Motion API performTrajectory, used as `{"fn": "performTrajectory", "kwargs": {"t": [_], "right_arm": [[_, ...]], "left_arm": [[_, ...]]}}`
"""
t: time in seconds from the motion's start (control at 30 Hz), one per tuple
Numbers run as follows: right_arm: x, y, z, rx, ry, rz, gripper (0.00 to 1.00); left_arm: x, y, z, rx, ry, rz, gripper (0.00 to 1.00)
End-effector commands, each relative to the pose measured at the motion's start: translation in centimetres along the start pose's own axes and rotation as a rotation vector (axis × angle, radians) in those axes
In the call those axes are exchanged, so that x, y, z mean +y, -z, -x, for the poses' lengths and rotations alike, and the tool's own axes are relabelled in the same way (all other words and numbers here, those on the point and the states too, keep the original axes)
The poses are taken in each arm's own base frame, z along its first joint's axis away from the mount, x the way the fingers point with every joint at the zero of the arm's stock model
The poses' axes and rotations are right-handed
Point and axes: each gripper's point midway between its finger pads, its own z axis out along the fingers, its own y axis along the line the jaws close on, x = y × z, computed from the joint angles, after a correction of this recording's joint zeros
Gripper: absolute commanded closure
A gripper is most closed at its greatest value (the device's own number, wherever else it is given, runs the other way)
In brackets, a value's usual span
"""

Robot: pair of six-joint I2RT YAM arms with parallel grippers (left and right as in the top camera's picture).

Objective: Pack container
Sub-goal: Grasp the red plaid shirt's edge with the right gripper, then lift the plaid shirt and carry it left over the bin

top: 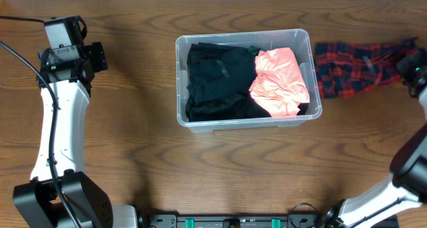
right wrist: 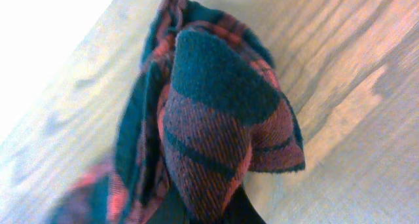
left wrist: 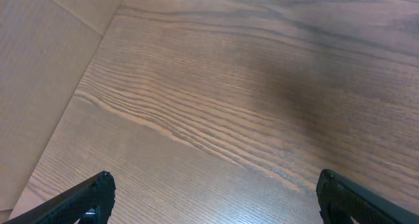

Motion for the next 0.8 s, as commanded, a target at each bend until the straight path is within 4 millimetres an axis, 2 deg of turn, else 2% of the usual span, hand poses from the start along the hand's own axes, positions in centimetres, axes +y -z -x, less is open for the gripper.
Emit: {"fn": "performTrajectory", "kwargs": {"t": [0.0, 0.27, 0.47, 0.6, 0.77], "right_arm": [[2.2, 5.2, 3.4, -0.092, 0.059, 0.044, 0.99], [5.1, 14.1, 4.8, -0.165, 0.098, 0.081, 0.99], [8.6, 21.7, 4.7, -0.249, 0.143, 0.156, 0.99], [12.0, 26.7, 3.8, -0.312, 0.185, 0.248, 0.99], [17.6, 32.0, 1.0, -0.312, 0.177, 0.473, 0.99]], "left_arm": [[0.3, -0.1, -0.2, 0.007, 0.009, 0.013, 0.02], [0.3, -0.1, -0.2, 0.008, 0.009, 0.013, 0.02], [0.3, -0.1, -0.2, 0.007, 0.009, 0.013, 0.02], [0.3, -0.1, -0.2, 0.008, 0.009, 0.013, 0.02], [0.3, -0.1, -0.2, 0.007, 0.009, 0.013, 0.02]]}}
